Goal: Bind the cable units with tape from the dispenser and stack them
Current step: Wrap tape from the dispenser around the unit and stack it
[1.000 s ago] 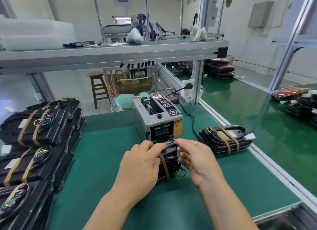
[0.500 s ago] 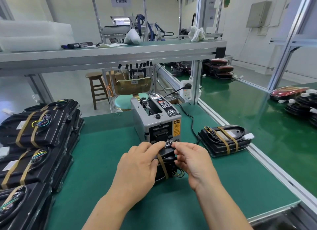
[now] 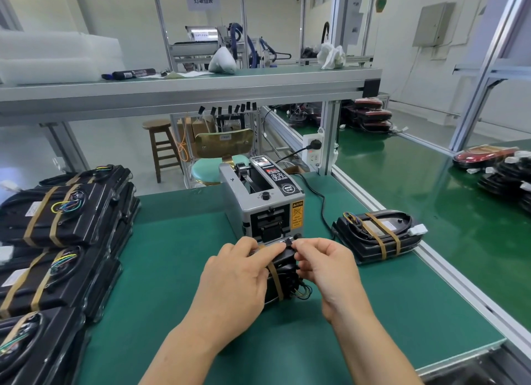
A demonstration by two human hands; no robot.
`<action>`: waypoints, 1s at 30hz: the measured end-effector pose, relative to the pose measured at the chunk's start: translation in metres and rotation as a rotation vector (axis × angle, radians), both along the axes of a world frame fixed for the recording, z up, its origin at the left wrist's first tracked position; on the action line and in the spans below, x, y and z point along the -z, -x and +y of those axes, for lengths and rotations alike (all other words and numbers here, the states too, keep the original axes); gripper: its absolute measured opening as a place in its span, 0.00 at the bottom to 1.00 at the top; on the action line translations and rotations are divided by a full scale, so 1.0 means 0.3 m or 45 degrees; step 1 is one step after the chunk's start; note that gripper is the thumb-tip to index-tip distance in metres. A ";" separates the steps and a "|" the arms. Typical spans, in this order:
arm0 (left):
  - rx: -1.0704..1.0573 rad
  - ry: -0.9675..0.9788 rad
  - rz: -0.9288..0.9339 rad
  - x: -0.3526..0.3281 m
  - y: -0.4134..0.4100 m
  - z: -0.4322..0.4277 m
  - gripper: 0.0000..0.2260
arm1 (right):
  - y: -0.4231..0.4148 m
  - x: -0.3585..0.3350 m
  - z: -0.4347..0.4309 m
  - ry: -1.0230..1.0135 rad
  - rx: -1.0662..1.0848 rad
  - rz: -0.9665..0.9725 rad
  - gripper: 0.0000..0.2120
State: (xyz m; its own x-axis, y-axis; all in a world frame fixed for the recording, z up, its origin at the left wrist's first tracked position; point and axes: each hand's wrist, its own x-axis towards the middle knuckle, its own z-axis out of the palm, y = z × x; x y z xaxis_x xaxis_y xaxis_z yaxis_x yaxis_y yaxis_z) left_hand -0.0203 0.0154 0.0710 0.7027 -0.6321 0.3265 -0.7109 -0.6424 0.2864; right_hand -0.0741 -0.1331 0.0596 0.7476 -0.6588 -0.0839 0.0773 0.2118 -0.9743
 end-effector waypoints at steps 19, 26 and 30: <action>0.007 0.170 0.072 -0.002 0.009 0.031 0.10 | -0.077 0.056 -0.002 0.479 0.026 0.111 0.03; -0.164 0.288 0.199 0.035 0.007 0.073 0.16 | -0.058 0.079 -0.023 0.437 -0.065 0.081 0.15; -0.260 0.412 0.365 0.065 -0.024 0.103 0.19 | -0.011 0.149 -0.026 0.277 -0.512 0.057 0.25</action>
